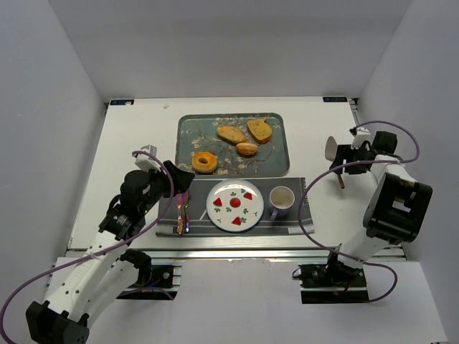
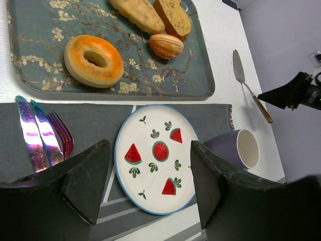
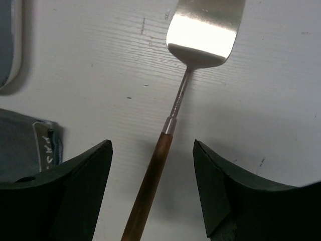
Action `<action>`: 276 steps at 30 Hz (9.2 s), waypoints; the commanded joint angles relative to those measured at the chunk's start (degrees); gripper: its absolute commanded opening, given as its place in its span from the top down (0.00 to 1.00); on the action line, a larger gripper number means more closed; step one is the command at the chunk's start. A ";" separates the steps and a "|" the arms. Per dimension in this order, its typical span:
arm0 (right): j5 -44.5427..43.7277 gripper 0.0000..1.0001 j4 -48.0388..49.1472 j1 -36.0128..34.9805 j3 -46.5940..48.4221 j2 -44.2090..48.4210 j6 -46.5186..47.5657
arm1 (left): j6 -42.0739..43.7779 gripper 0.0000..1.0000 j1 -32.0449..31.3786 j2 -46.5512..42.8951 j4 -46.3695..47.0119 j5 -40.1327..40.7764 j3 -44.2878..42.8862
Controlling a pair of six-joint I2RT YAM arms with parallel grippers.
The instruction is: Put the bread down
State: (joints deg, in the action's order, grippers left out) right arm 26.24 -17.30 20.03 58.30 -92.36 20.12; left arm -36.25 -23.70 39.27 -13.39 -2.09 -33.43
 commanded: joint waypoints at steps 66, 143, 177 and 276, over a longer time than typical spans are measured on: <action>-6.29 1.00 4.47 -2.45 -4.08 -0.46 -2.90 | -1.72 0.27 0.24 -3.05 -3.14 1.30 1.35; -20.18 1.00 -20.66 -35.94 36.00 -22.96 25.32 | -1.28 0.27 0.24 0.81 0.55 0.33 0.12; 1.44 1.00 -28.05 -30.04 31.36 -8.64 27.95 | -1.10 0.26 0.24 0.37 -0.59 1.21 -0.93; -11.13 1.00 -14.08 -54.31 35.47 -24.98 33.06 | -1.02 0.25 0.24 -1.38 -3.58 3.85 -1.90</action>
State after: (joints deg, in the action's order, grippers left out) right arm 11.53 -30.68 -35.16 90.70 -117.71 56.73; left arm -37.50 -23.70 38.87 -16.75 1.08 -33.01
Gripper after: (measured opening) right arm 0.212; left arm 0.744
